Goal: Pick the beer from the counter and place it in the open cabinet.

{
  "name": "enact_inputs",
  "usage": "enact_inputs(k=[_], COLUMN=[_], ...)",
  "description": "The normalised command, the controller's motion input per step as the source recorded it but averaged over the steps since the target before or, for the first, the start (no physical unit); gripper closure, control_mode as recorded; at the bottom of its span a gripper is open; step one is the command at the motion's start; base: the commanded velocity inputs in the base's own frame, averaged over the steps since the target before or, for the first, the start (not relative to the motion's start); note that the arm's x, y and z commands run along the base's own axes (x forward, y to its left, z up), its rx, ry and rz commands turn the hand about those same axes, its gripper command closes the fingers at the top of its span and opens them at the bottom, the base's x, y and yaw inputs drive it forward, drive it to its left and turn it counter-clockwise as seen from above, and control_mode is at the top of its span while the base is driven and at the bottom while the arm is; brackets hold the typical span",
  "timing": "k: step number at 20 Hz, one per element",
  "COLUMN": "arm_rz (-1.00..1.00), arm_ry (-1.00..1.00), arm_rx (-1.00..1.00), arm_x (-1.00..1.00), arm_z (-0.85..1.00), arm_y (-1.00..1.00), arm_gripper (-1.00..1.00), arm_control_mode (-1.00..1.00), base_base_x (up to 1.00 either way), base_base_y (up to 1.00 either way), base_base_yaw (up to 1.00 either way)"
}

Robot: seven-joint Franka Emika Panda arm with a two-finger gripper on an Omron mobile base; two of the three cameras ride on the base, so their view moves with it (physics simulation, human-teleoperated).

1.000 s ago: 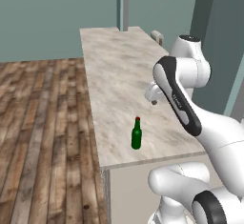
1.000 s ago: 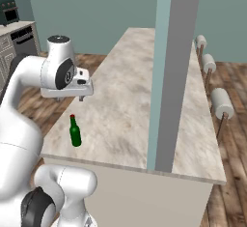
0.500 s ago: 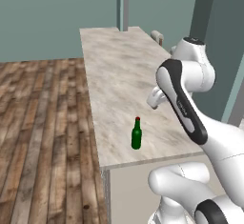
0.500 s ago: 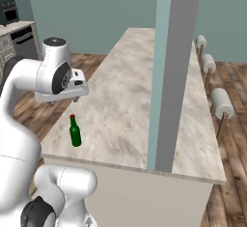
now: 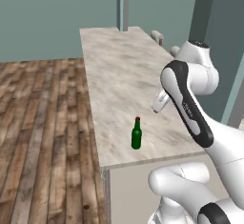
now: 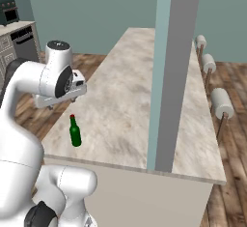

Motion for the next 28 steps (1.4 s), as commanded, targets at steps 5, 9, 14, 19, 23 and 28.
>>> enact_inputs(k=[5, 9, 14, 19, 23, 28], arm_rz=[0.21, 0.22, 0.21, 0.15, 0.12, 0.11], arm_ry=[0.0, -0.02, -0.1, -0.21, -0.22, -0.19], arm_rx=[0.0, 0.0, 0.0, 0.0, 0.0, 0.0], arm_x=[0.0, 0.0, -0.07, -0.19, -0.16, -0.1], arm_z=[-0.01, -0.08, -0.16, -0.15, -0.11, -0.05], arm_y=[0.11, 0.1, 0.03, 0.0, 0.01, 0.01], arm_gripper=[-1.0, -1.0, -1.0, -1.0, -1.0, -1.0], arm_control_mode=[-1.0, -1.0, -1.0, -1.0, -1.0, -1.0], base_base_x=[0.0, 0.0, 0.0, 0.0, 0.0, 0.0], base_base_y=[0.0, 0.0, 0.0, 0.0, 0.0, 0.0], base_base_yaw=[0.0, 0.0, 0.0, 0.0, 0.0, 0.0])
